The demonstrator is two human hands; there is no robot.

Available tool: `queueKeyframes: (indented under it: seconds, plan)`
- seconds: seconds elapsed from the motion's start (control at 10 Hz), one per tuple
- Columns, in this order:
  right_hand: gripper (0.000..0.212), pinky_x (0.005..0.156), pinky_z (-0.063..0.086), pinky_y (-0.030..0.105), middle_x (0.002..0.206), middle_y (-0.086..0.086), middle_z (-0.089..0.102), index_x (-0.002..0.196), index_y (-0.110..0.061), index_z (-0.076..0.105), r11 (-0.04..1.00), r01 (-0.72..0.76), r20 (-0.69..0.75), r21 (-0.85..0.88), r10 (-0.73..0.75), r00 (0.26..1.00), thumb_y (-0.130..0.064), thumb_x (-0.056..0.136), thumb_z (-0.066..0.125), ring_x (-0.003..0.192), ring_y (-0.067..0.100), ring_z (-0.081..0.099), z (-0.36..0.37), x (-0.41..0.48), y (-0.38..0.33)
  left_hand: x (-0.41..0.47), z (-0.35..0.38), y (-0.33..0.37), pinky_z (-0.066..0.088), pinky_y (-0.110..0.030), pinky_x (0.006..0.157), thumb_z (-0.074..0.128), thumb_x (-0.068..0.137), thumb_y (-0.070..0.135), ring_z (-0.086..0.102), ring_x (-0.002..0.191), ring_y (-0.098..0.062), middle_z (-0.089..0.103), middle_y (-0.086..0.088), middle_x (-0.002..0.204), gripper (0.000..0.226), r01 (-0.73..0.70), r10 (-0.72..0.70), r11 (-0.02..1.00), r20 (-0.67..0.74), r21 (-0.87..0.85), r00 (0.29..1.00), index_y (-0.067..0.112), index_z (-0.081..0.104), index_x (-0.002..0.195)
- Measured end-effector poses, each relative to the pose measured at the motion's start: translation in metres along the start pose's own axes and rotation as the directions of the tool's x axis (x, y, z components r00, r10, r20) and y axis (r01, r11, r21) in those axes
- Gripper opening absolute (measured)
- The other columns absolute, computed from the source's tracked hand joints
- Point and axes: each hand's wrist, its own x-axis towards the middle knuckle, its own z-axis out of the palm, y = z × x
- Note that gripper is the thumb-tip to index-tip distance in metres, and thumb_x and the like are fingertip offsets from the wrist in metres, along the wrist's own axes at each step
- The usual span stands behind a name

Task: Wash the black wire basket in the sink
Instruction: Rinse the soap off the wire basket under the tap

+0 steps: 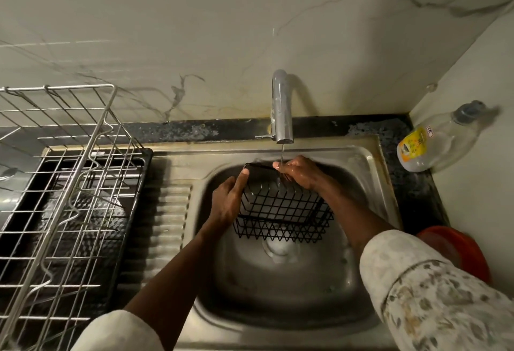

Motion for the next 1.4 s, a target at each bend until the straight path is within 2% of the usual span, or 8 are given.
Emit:
queueKeyframes:
  seconds: [0.1, 0.3, 0.5, 0.8, 1.0, 1.1, 1.3, 1.4]
  plan:
    - [0.042, 0.086, 0.052, 0.040, 0.089, 0.003, 0.073, 0.093, -0.018, 0.073, 0.996, -0.062, 0.047, 0.061, 0.059, 0.997, -0.050, 0.103, 0.047, 0.083, 0.016, 0.067, 0.006, 0.005, 0.012, 0.000, 0.013, 0.016, 0.042, -0.027, 0.058, 0.059, 0.089, 0.065, 0.057, 0.062, -0.016, 0.061, 0.001, 0.064, 0.055, 0.189, -0.205, 0.975, -0.150, -0.115, 0.967, 0.013, 0.062, 0.072]
    - [0.064, 0.101, 0.043, 0.040, 0.125, 0.015, 0.065, 0.120, -0.012, 0.066, 0.930, -0.367, -0.291, 0.009, 0.354, 0.889, -0.057, 0.105, 0.022, 0.116, 0.028, 0.060, 0.056, -0.007, -0.018, 0.012, 0.018, 0.009, 0.046, -0.012, 0.057, 0.050, 0.104, 0.025, 0.063, 0.096, -0.026, 0.058, -0.021, 0.132, 0.038, 0.344, -0.357, 0.928, -0.079, -0.141, 0.931, 0.010, 0.052, 0.139]
    - [0.083, 0.123, -0.006, 0.050, 0.169, 0.011, -0.001, 0.161, -0.010, 0.002, 0.911, -0.400, -0.397, 0.105, 0.407, 0.823, -0.065, 0.100, 0.013, 0.155, 0.027, -0.001, 0.108, -0.024, -0.044, -0.002, 0.029, 0.011, 0.052, -0.031, 0.062, 0.068, 0.083, 0.056, 0.063, 0.084, -0.026, 0.065, -0.013, 0.105, 0.068, 0.510, -0.690, 0.656, -0.169, -0.556, 0.704, 0.009, 0.059, 0.131]
    - [0.075, 0.121, 0.018, 0.057, 0.162, 0.020, 0.025, 0.156, -0.010, 0.027, 0.629, -0.691, -0.259, 0.356, 0.777, 0.573, -0.060, 0.101, 0.018, 0.147, 0.037, 0.027, 0.051, -0.014, 0.037, 0.002, 0.039, 0.017, 0.047, -0.033, 0.067, 0.076, 0.080, 0.054, 0.057, 0.077, -0.018, 0.062, -0.008, 0.101, 0.068, 0.420, -0.645, 0.685, -0.228, -0.595, 0.729, 0.008, 0.059, 0.128]
    - [0.079, 0.120, -0.006, 0.062, 0.169, 0.012, -0.002, 0.161, -0.018, 0.001, 0.887, -0.449, -0.334, 0.110, 0.459, 0.823, -0.063, 0.099, 0.020, 0.154, 0.037, -0.001, 0.099, -0.019, -0.082, 0.003, 0.031, 0.024, 0.049, -0.026, 0.058, 0.065, 0.092, 0.044, 0.063, 0.074, -0.015, 0.068, -0.003, 0.093, 0.031, 0.411, -0.587, 0.725, -0.184, -0.552, 0.788, 0.014, 0.063, 0.102]
    - [0.082, 0.119, -0.006, 0.064, 0.169, 0.008, 0.002, 0.161, -0.021, 0.003, 0.919, -0.391, -0.310, 0.042, 0.384, 0.870, -0.068, 0.097, 0.022, 0.154, 0.035, -0.002, 0.104, -0.018, -0.080, -0.003, 0.023, 0.013, 0.058, -0.029, 0.062, 0.063, 0.094, 0.044, 0.069, 0.080, -0.013, 0.069, 0.001, 0.096, 0.031, 0.391, -0.481, 0.697, 0.012, -0.600, 0.877, 0.015, 0.063, 0.105]
    - [0.059, 0.124, 0.009, 0.049, 0.161, -0.009, 0.032, 0.152, -0.039, 0.033, 0.999, 0.046, -0.271, 0.016, -0.040, 0.962, -0.067, 0.101, 0.023, 0.150, 0.016, 0.026, 0.073, -0.039, 0.014, 0.009, 0.026, 0.017, 0.056, -0.039, 0.081, 0.077, 0.079, 0.046, 0.059, 0.092, -0.027, 0.059, -0.013, 0.101, 0.047, 0.491, -0.712, 0.529, -0.048, -0.692, 0.700, 0.016, 0.048, 0.101]
    - [0.060, 0.120, 0.027, 0.050, 0.161, -0.009, 0.034, 0.150, -0.042, 0.040, 0.999, -0.028, -0.321, 0.020, 0.033, 0.947, -0.070, 0.099, 0.025, 0.147, 0.016, 0.032, 0.059, -0.051, 0.055, 0.019, 0.030, 0.006, 0.054, -0.033, 0.069, 0.068, 0.087, 0.041, 0.060, 0.087, -0.020, 0.062, -0.009, 0.113, 0.048, 0.480, -0.638, 0.549, 0.028, -0.684, 0.770, 0.009, 0.057, 0.121]
